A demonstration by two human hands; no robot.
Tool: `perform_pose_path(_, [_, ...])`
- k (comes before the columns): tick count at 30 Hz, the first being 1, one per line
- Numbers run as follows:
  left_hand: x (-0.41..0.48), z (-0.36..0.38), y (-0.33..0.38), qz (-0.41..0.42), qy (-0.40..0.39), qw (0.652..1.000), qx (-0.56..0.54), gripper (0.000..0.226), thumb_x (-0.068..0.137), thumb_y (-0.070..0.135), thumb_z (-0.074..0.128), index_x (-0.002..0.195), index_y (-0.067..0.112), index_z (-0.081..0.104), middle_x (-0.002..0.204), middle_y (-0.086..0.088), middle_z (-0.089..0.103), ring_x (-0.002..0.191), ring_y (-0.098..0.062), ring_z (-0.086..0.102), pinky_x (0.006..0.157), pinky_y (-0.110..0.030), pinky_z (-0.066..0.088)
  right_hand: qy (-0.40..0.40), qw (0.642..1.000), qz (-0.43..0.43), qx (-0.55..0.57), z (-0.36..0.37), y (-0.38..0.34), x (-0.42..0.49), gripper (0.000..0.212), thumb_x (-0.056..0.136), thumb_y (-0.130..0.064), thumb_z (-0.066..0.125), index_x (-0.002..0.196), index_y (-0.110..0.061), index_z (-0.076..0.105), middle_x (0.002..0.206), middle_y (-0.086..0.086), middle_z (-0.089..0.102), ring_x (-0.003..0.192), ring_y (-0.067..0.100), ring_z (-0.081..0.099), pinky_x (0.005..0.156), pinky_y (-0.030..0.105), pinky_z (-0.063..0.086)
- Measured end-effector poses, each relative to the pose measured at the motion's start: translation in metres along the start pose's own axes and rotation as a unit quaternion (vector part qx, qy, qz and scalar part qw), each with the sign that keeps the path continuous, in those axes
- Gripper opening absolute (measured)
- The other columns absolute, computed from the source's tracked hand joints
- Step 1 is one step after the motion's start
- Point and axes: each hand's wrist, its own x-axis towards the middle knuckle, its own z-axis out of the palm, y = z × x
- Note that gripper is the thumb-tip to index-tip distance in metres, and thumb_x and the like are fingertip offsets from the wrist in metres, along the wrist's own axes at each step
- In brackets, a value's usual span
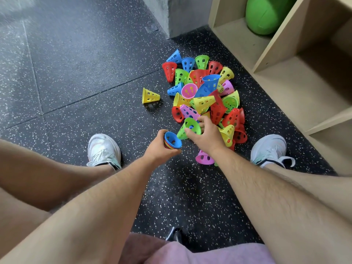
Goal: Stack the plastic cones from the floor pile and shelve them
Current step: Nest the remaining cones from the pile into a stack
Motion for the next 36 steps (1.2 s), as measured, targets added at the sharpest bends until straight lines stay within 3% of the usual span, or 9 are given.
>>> perform_pose_path(5, [0.000, 0.003, 0.007, 0.021, 0.004, 1.000, 0.005, 0.063, 0.073, 0.034, 0.089, 0.121, 0.031, 0.048, 0.099, 0.008, 0.068, 0.086, -0.014, 0.067, 0.074, -0.029, 0.053, -0.110, 0.994, 0.020, 0.019, 0.012, -0.006, -0.001, 0.047, 0.086, -0.053, 0.068, 0.126, -0.029, 0.062, 0.110, -0.011, 0.067, 0.105, 0.010, 0.062, 0.092, 0.031, 0.050])
perform_pose_path(8, [0.001, 0.005, 0.012, 0.031, -0.002, 0.999, 0.019, 0.065, 0.072, 0.036, 0.090, 0.122, 0.026, 0.050, 0.100, 0.009, 0.068, 0.088, -0.013, 0.066, 0.075, -0.031, 0.053, -0.206, 0.978, 0.044, -0.006, 0.020, -0.002, -0.004, 0.072, 0.075, -0.065, 0.068, 0.140, -0.037, 0.054, 0.130, -0.013, 0.062, 0.118, 0.008, 0.058, 0.104, 0.033, 0.046])
perform_pose_path(11, [0.001, 0.006, 0.012, 0.038, -0.008, 0.999, 0.021, 0.064, 0.072, 0.037, 0.090, 0.121, 0.025, 0.051, 0.100, 0.010, 0.067, 0.088, -0.013, 0.066, 0.075, -0.030, 0.052, -0.202, 0.977, 0.014, -0.070, 0.019, 0.002, -0.003, 0.084, 0.070, -0.076, 0.056, 0.145, -0.039, 0.047, 0.137, -0.011, 0.057, 0.123, 0.009, 0.054, 0.106, 0.036, 0.045])
perform_pose_path(15, [0.002, 0.010, 0.019, 0.042, -0.013, 0.999, 0.018, 0.067, 0.070, 0.039, 0.093, 0.121, 0.028, 0.050, 0.100, 0.013, 0.067, 0.090, -0.009, 0.067, 0.080, -0.030, 0.053, -0.113, 0.974, -0.103, -0.168, 0.006, 0.017, -0.009, 0.033, 0.089, -0.053, 0.049, 0.112, -0.030, 0.057, 0.107, -0.011, 0.061, 0.103, 0.013, 0.053, 0.092, 0.041, 0.048])
perform_pose_path(18, [0.003, 0.015, 0.023, 0.039, -0.029, 0.999, 0.019, 0.070, 0.070, 0.038, 0.094, 0.122, 0.029, 0.048, 0.104, 0.010, 0.068, 0.093, -0.011, 0.068, 0.078, -0.030, 0.056, -0.097, 0.946, -0.178, -0.253, -0.009, 0.033, -0.017, 0.014, 0.088, -0.036, 0.054, 0.093, -0.023, 0.057, 0.099, -0.008, 0.056, 0.102, 0.015, 0.048, 0.097, 0.039, 0.042])
perform_pose_path(23, [-0.001, 0.020, 0.021, 0.028, -0.049, 0.997, 0.043, 0.070, 0.074, 0.036, 0.091, 0.129, 0.028, 0.047, 0.109, 0.008, 0.067, 0.098, -0.013, 0.067, 0.080, -0.030, 0.056, -0.155, 0.913, -0.178, -0.332, -0.029, 0.055, -0.027, 0.028, 0.086, -0.042, 0.054, 0.100, -0.026, 0.073, 0.130, -0.009, 0.054, 0.130, 0.014, 0.037, 0.114, 0.036, 0.026])
perform_pose_path(27, [-0.003, 0.021, 0.024, 0.026, -0.057, 0.997, 0.048, 0.071, 0.075, 0.036, 0.091, 0.129, 0.028, 0.047, 0.108, 0.008, 0.066, 0.095, -0.011, 0.067, 0.069, -0.020, 0.052, -0.186, 0.900, -0.186, -0.348, -0.031, 0.054, -0.032, 0.034, 0.087, -0.043, 0.055, 0.115, -0.030, 0.070, 0.144, -0.011, 0.047, 0.137, 0.013, 0.030, 0.116, 0.036, 0.021])
perform_pose_path(33, [-0.005, 0.023, 0.022, 0.022, -0.048, 0.997, 0.052, 0.069, 0.073, 0.036, 0.092, 0.126, 0.029, 0.048, 0.104, 0.012, 0.066, 0.092, -0.009, 0.066, 0.072, -0.019, 0.049, -0.234, 0.886, -0.166, -0.365, -0.028, 0.053, -0.030, 0.029, 0.079, -0.051, 0.050, 0.076, -0.028, 0.068, 0.140, -0.010, 0.050, 0.134, 0.017, 0.036, 0.115, 0.038, 0.026])
perform_pose_path(36, [-0.005, 0.022, 0.022, 0.020, -0.047, 0.997, 0.059, 0.068, 0.073, 0.036, 0.092, 0.126, 0.028, 0.049, 0.102, 0.014, 0.065, 0.091, -0.009, 0.064, 0.073, -0.021, 0.046, -0.240, 0.853, -0.194, -0.422, -0.028, 0.056, -0.034, 0.042, 0.087, -0.046, 0.046, 0.112, -0.023, 0.071, 0.136, -0.006, 0.057, 0.128, 0.018, 0.040, 0.113, 0.037, 0.029])
